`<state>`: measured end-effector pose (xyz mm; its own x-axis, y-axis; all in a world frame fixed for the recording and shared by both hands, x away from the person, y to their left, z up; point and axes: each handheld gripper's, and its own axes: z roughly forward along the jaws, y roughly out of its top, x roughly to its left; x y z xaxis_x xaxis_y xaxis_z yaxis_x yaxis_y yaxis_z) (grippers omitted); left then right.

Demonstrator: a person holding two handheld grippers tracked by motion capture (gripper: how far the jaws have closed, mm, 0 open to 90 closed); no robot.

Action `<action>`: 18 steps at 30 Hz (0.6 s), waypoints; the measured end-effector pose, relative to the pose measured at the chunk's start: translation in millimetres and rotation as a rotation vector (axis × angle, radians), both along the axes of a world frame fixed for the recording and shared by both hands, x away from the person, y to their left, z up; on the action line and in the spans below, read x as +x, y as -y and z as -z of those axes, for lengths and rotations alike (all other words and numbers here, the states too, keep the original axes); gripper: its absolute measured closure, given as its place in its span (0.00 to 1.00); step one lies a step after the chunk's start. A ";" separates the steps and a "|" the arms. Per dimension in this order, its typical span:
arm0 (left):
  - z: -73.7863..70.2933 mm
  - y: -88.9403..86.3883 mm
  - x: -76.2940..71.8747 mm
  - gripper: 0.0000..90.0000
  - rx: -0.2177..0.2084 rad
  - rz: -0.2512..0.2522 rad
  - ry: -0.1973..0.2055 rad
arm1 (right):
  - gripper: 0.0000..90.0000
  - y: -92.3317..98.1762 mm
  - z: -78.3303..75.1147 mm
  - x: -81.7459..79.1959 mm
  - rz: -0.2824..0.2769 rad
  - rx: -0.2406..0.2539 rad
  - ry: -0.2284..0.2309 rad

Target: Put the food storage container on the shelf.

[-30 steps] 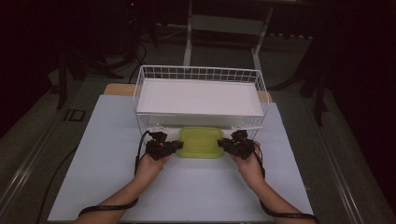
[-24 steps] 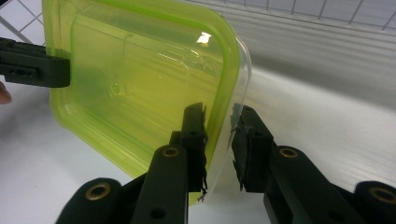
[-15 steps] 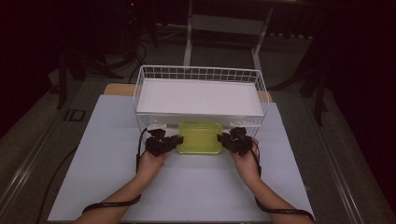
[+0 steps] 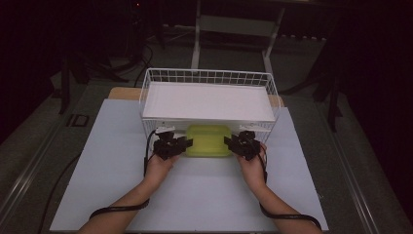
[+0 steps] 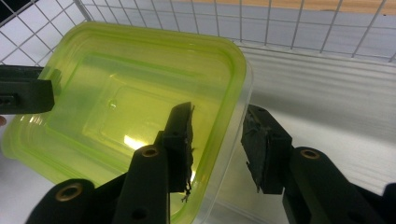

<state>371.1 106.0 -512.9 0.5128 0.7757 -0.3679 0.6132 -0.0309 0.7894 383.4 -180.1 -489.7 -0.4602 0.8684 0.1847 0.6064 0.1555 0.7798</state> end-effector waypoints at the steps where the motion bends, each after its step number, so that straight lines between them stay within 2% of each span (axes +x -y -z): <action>1: 0.1 0.2 0.5 0.71 0.000 -0.001 -0.002 | 0.69 0.1 0.5 0.3 0.003 0.006 -0.001; 2: 0.8 1.1 1.4 0.68 0.000 -0.007 -0.014 | 0.70 -0.6 1.3 0.1 0.016 -0.015 0.019; 3: 1.6 0.4 3.0 0.65 -0.009 -0.006 -0.027 | 0.70 -2.8 2.3 -0.2 0.015 -0.062 0.044; 4: 2.3 -0.3 3.9 0.64 -0.023 -0.008 -0.035 | 0.69 -3.8 3.4 -0.4 0.010 -0.076 0.059; 6: 1.7 0.4 4.8 0.64 -0.020 -0.008 -0.034 | 0.69 -4.5 4.2 0.3 0.015 -0.069 0.063; 9: 1.5 -0.4 6.1 0.64 -0.005 -0.012 -0.027 | 0.67 -6.2 4.3 0.1 0.020 -0.088 0.080; 11: 0.1 -1.4 6.5 0.59 0.002 -0.013 -0.016 | 0.63 -6.1 3.3 0.2 0.020 -0.093 0.078; 12: -1.2 -2.3 5.7 0.59 -0.006 -0.012 -0.011 | 0.61 -5.8 2.0 0.0 0.020 -0.082 0.069; 14: -3.7 -5.1 5.4 0.57 0.007 -0.002 0.014 | 0.59 -4.2 -0.9 -1.9 0.014 -0.048 0.061; 15: -4.7 -6.7 4.5 0.57 -0.001 0.003 0.025 | 0.58 -4.6 -1.1 -2.8 0.004 -0.052 0.057; 18: -7.2 -9.3 0.3 0.55 -0.009 0.001 0.036 | 0.58 -6.9 0.1 -8.2 -0.028 -0.101 0.096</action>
<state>371.3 115.3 -505.7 0.5265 0.7721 -0.3560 0.5840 -0.0241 0.8114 375.2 -173.2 -489.9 -0.4957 0.8670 0.0513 0.5245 0.2517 0.8133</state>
